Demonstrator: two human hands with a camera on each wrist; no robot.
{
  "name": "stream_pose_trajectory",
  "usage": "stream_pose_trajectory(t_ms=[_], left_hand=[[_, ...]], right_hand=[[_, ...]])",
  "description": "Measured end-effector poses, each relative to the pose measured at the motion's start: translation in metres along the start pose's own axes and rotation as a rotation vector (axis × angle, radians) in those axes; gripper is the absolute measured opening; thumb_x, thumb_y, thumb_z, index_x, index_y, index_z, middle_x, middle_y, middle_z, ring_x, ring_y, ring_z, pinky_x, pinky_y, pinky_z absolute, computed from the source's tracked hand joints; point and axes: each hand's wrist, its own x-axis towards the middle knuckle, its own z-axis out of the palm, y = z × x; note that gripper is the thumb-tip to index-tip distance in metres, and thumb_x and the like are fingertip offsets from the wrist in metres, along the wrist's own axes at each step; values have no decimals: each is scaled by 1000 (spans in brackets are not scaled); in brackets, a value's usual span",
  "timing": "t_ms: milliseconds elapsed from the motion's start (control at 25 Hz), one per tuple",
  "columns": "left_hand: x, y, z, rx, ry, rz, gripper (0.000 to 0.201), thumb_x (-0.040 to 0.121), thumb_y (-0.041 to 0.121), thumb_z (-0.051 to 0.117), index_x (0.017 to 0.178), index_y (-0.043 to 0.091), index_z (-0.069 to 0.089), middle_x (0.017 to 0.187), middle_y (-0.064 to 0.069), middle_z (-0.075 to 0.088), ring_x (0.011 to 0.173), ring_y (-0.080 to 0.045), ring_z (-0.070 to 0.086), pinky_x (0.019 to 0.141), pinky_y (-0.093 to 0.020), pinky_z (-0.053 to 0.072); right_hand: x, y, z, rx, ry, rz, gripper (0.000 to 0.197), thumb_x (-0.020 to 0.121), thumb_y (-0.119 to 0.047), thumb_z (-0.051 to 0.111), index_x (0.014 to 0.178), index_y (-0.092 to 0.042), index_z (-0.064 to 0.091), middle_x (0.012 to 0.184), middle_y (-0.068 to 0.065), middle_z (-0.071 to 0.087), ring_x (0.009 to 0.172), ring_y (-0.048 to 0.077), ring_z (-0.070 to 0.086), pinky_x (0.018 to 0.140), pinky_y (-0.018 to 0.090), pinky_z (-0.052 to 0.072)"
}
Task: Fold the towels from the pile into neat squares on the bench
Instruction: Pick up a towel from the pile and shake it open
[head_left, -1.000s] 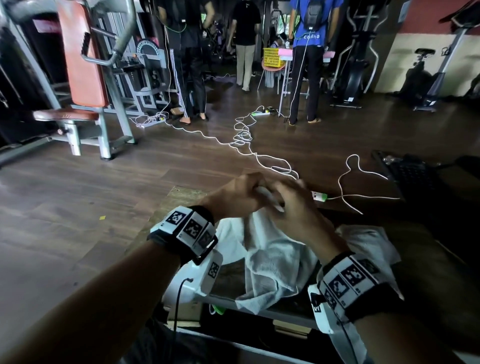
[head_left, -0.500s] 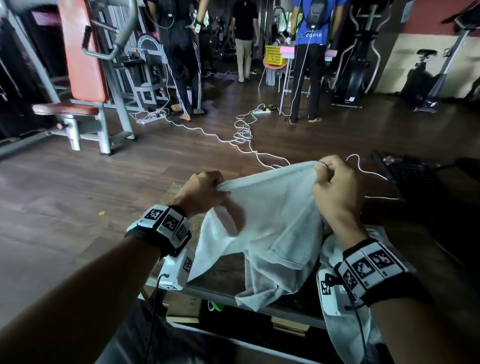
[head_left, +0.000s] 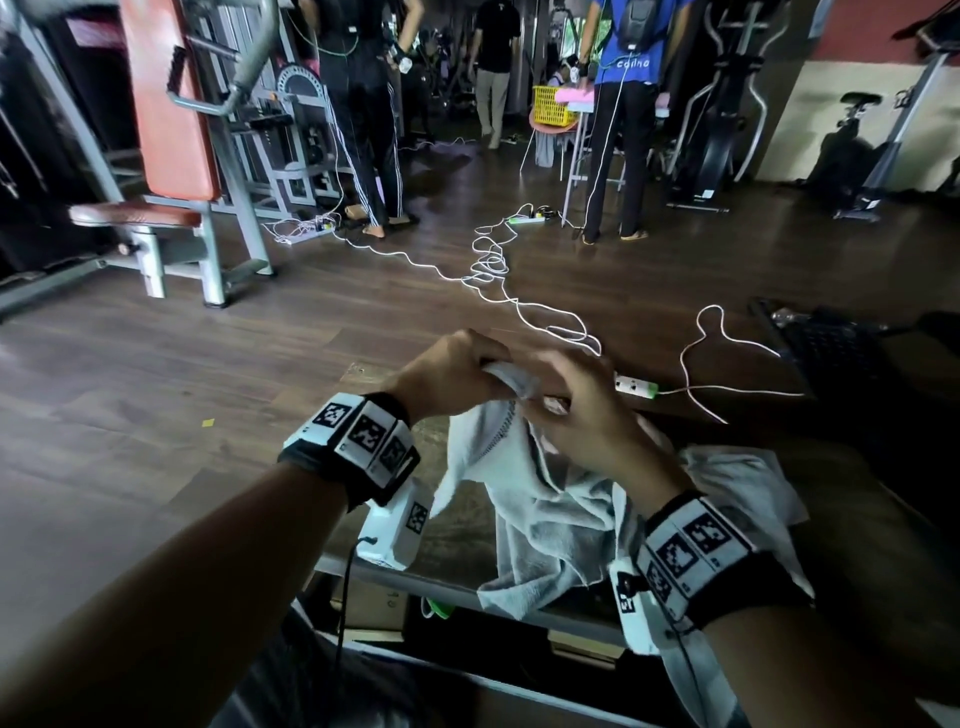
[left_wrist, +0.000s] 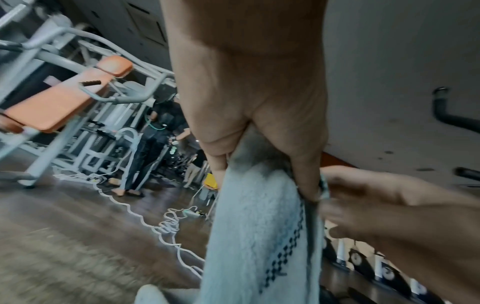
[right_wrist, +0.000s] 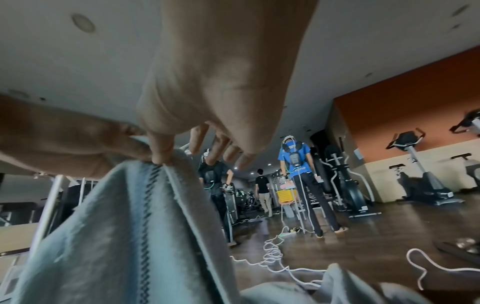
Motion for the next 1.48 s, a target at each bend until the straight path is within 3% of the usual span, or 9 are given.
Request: stream_pose_trajectory(t_ms=[120, 200, 360, 560, 920, 1120, 1280, 1360, 1480], left_hand=[[6, 1, 6, -38, 40, -18, 12, 75, 15, 79, 75, 14, 67, 61, 11, 55, 52, 4, 43, 52, -13, 37], [3, -18, 8, -67, 129, -61, 18, 73, 20, 83, 69, 20, 65, 59, 11, 56, 51, 5, 43, 54, -16, 40], [-5, -29, 19, -123, 249, -93, 33, 68, 44, 70, 70, 11, 69, 62, -3, 63, 59, -6, 47, 57, -29, 46], [-4, 9, 30, -72, 120, 42, 18, 72, 15, 75, 62, 19, 60, 57, 6, 55, 53, -1, 43, 53, -22, 38], [-41, -19, 22, 7, 94, -88, 42, 82, 19, 74, 49, 22, 49, 43, 9, 41, 42, -2, 39, 45, -12, 27], [-61, -18, -4, 48, 185, -225, 18, 84, 23, 70, 72, 9, 68, 53, 6, 54, 45, 2, 46, 50, -19, 36], [-54, 6, -50, 151, 345, -220, 28, 88, 30, 50, 91, 6, 64, 80, -15, 67, 75, -32, 64, 63, -29, 41], [-45, 33, -78, 208, 394, -198, 28, 97, 29, 47, 94, 4, 59, 89, -22, 65, 84, -36, 62, 66, -32, 38], [-42, 58, -104, 131, 420, -164, 32, 99, 39, 47, 85, 11, 57, 76, -6, 57, 69, -22, 53, 61, -29, 35]], right_hand=[[2, 0, 1, -44, 57, 34, 18, 84, -41, 63, 84, -23, 60, 76, -9, 62, 78, 23, 61, 72, 39, 50], [-3, 10, -3, -47, 86, 122, 20, 88, -42, 62, 87, -23, 56, 67, -9, 58, 66, 22, 58, 64, 40, 51], [-14, 14, -5, 79, 66, 151, 24, 82, -38, 63, 104, -30, 59, 88, -10, 69, 80, 14, 66, 74, 40, 55], [-16, -12, -5, 139, 110, 13, 24, 84, -44, 65, 96, -23, 65, 82, -10, 69, 75, 10, 65, 68, 35, 53], [-36, -7, -50, 150, 404, 119, 10, 95, -18, 61, 91, -13, 67, 77, -6, 64, 70, 7, 56, 66, 17, 42], [-44, -12, -80, 109, 451, 202, 12, 93, -19, 64, 90, -9, 70, 76, -1, 66, 70, 13, 57, 66, 23, 43], [-33, -27, -106, 73, 301, 283, 16, 91, -17, 67, 86, -3, 71, 71, 3, 58, 67, 14, 48, 53, 12, 34], [-18, -34, -121, 72, 314, 313, 20, 93, -17, 65, 81, -2, 67, 64, 3, 49, 61, 14, 41, 52, 20, 35], [-8, -40, -134, 171, 433, 340, 19, 95, -22, 58, 91, -5, 67, 66, 4, 60, 55, 16, 49, 62, 38, 46]])
